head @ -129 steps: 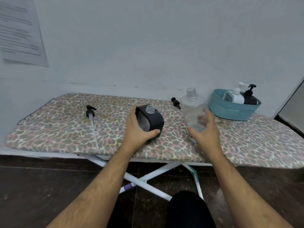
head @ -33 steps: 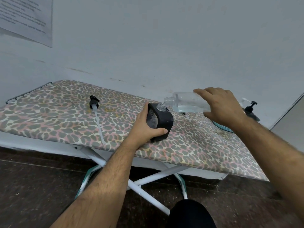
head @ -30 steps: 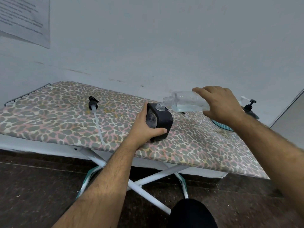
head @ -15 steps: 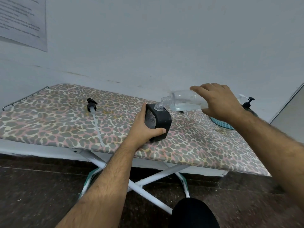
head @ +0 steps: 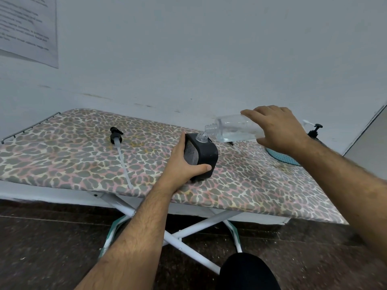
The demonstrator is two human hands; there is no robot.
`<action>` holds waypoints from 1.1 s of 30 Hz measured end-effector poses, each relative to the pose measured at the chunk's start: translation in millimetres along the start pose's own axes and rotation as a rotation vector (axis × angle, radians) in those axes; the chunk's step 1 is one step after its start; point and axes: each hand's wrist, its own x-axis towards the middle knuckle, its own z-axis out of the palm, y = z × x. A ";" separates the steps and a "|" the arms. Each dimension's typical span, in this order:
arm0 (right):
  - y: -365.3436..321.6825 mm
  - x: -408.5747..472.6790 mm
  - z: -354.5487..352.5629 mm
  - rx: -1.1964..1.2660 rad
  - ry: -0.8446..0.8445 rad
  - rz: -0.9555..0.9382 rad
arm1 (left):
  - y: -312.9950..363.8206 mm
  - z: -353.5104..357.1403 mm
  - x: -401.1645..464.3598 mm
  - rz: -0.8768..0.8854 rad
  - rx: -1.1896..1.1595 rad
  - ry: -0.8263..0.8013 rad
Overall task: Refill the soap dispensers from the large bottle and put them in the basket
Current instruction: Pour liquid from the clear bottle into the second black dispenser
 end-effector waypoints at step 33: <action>-0.8 1.9 -2.9 -0.024 0.013 -0.022 | 2.7 -2.2 -1.0 -0.008 0.049 -0.019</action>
